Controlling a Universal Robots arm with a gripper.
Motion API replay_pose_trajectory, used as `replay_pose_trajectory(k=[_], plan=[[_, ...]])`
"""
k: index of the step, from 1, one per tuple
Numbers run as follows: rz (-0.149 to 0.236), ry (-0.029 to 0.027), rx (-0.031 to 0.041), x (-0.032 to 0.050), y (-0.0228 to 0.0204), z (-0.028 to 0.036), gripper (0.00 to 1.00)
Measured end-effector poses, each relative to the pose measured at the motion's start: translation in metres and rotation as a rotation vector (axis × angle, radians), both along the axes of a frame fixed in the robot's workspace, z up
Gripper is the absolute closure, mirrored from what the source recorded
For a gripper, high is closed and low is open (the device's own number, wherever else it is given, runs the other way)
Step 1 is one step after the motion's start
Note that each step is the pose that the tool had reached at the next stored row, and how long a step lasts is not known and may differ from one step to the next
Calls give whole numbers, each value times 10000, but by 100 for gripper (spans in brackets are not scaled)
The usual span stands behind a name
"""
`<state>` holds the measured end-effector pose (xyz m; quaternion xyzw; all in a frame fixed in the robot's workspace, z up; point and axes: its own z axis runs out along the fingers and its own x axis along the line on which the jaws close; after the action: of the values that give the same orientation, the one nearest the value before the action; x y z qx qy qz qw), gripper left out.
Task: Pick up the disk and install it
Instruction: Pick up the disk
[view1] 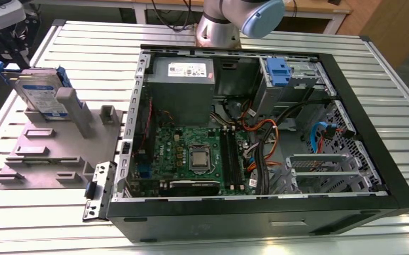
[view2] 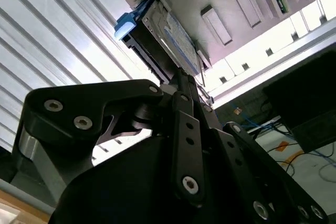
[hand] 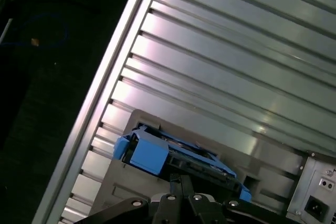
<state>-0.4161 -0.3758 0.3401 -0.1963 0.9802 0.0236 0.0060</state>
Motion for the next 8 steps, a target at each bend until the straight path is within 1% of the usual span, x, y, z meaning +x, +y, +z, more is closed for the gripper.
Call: replay_pose_trajectory(k=[8], plan=[[1450, 0, -1, 0, 0, -5, 89]])
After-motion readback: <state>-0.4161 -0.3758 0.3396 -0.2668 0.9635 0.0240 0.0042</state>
